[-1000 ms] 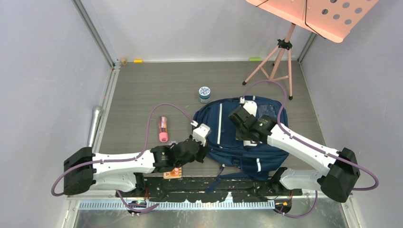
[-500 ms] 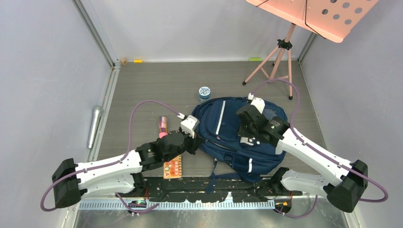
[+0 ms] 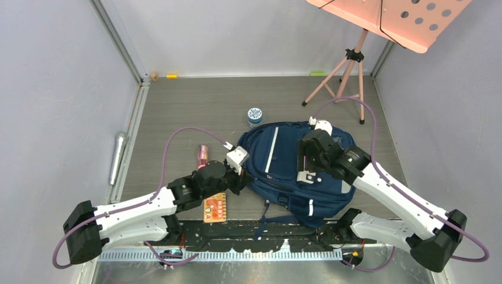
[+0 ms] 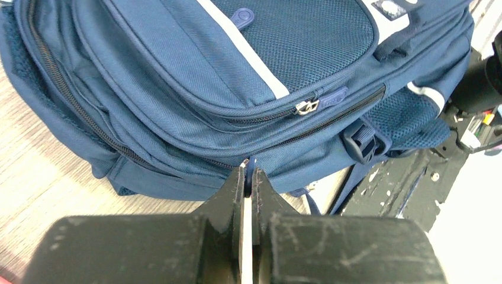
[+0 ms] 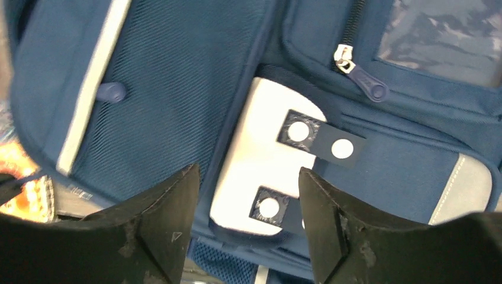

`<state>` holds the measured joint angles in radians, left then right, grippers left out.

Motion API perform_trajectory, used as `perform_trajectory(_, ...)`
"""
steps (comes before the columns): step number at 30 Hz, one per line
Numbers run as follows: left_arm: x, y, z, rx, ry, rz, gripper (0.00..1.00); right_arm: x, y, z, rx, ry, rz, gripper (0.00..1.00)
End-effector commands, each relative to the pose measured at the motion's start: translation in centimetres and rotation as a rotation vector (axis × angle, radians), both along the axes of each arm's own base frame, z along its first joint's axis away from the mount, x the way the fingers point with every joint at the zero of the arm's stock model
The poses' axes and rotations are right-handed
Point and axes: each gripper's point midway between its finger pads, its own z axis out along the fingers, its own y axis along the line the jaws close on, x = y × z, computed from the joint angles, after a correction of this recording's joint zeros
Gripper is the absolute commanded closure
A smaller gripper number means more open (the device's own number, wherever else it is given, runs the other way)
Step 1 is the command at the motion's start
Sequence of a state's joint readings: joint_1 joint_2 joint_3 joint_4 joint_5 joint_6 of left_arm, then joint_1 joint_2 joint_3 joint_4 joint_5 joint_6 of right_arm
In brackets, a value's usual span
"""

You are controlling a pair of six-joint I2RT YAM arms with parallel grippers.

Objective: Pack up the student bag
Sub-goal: Unzip the student bag at the center of the board.

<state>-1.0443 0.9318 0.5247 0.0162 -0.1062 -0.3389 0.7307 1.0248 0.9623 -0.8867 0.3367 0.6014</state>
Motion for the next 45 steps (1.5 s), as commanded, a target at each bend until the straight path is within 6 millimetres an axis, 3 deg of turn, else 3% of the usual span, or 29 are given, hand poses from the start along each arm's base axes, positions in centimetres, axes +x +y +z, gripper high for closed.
perform_trajectory(1,-0.9,-1.2,0.8,0.005,0.005,-0.101,1.00,-0.1,2.7,4.6,0.069,-0.141,0.251,0.30)
perform_trajectory(8,-0.7,-1.1,0.2,0.037,-0.011,-0.109,1.00,-1.7,8.7,5.6,0.039,-0.316,0.523,0.29)
perform_trajectory(16,-1.3,0.3,-0.9,0.021,0.015,-0.076,1.00,-2.5,14.0,2.2,-0.115,-0.412,0.740,0.29)
perform_trajectory(20,-1.7,1.0,-1.2,-0.001,0.036,-0.048,1.00,-2.4,14.7,0.7,-0.192,-0.437,0.780,0.29)
perform_trajectory(30,-1.9,1.8,-1.5,-0.033,0.053,-0.018,1.00,-2.2,14.2,-3.0,-0.289,-0.422,0.782,0.34)
perform_trajectory(34,-2.1,1.8,-1.6,-0.046,0.060,-0.013,1.00,-1.1,13.3,-3.8,-0.364,-0.439,0.718,0.54)
perform_trajectory(38,-2.3,2.1,-2.1,-0.049,0.084,-0.004,1.00,-0.4,13.0,-3.8,-0.412,-0.453,0.667,0.82)
perform_trajectory(39,-2.4,2.2,-2.2,-0.051,0.091,-0.001,1.00,-0.3,12.8,-4.0,-0.426,-0.450,0.663,0.93)
perform_trajectory(41,-2.5,2.5,-2.5,-0.053,0.103,0.015,1.00,-0.2,12.8,-3.5,-0.435,-0.464,0.644,0.99)
perform_trajectory(45,-2.4,3.2,-2.8,-0.071,0.133,0.069,1.00,-0.2,12.6,-1.3,-0.401,-0.527,0.596,0.99)
